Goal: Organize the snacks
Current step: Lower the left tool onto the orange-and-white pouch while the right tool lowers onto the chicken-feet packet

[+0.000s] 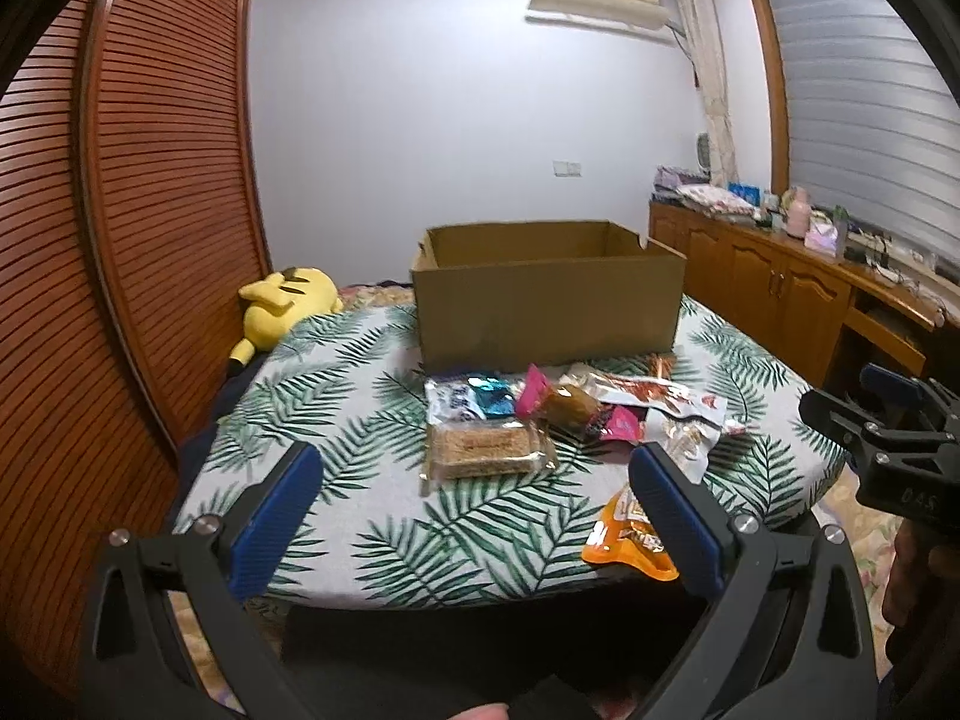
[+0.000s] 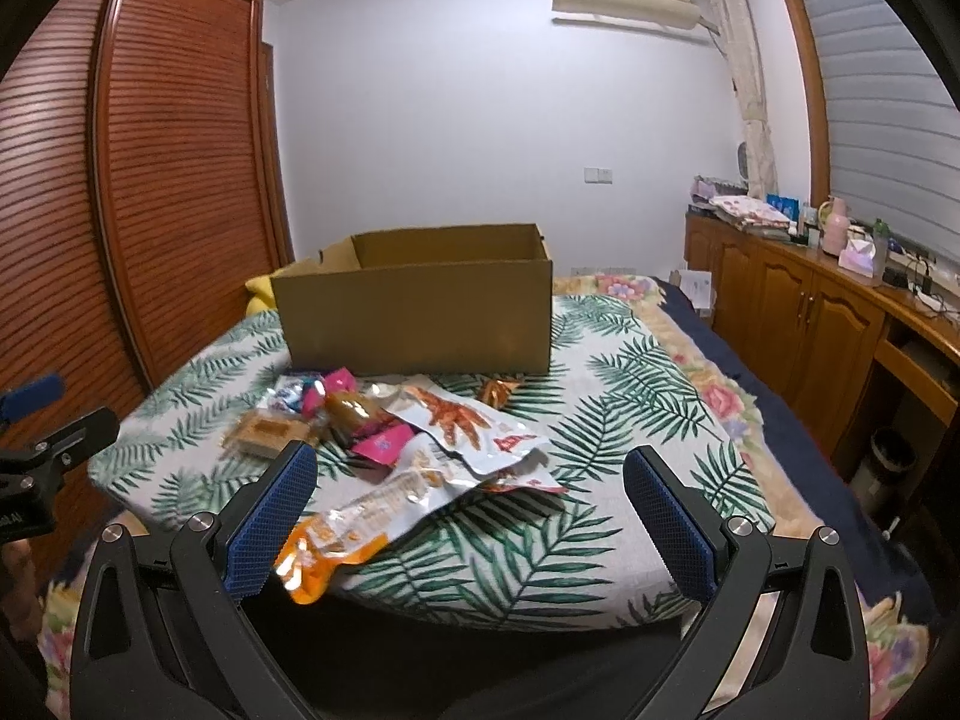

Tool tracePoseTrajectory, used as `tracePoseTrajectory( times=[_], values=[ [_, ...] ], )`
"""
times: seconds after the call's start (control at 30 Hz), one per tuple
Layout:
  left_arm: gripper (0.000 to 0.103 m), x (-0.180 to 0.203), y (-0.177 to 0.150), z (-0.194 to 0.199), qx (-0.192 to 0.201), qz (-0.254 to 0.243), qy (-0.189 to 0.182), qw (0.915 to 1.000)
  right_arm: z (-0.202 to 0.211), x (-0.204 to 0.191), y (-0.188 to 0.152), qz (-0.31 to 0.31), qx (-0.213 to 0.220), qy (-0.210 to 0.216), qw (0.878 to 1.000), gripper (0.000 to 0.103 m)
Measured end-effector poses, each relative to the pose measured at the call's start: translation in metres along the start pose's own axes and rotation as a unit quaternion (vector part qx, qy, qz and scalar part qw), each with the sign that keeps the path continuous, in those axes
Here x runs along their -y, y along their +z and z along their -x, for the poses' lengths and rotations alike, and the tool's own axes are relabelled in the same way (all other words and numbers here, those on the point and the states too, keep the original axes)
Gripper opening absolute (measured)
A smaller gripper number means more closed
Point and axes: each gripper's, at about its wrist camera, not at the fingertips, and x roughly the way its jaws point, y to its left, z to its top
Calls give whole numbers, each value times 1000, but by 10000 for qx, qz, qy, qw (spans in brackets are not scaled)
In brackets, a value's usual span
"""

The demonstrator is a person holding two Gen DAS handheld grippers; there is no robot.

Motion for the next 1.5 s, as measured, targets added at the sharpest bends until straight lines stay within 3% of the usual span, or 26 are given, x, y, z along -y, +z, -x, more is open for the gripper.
tracePoseTrajectory(
  times=[0.37, 0.67, 0.8, 1.1, 1.37, 1.47, 1.5],
  values=[
    [102, 46, 0, -59, -663, -563, -841, 9927, -40, 32, -6, 120, -422, 174, 9989, 103],
    [95, 74, -1, -104, -1498, -793, -1620, 9721, -60, 44, 0, 226, -580, 442, 9971, 103],
    [91, 90, -3, -123, -1924, -993, -1916, 9573, -70, 46, 0, 286, -698, 540, 9957, 103],
    [88, 111, -6, -153, -2383, -1398, -1915, 9418, -89, 54, 11, 491, -1046, 806, 9900, 101],
    [86, 104, -11, -170, -2450, -1347, -1993, 9392, -113, 50, 24, 660, -1246, 1015, 9848, 100],
    [66, 101, -8, -171, -2370, -1388, -2118, 9379, -126, 48, 25, 713, -1417, 1139, 9808, 100],
    [54, 100, -7, -170, -2347, -1377, -2152, 9379, -133, 45, 24, 767, -1498, 1198, 9784, 99]
  ],
)
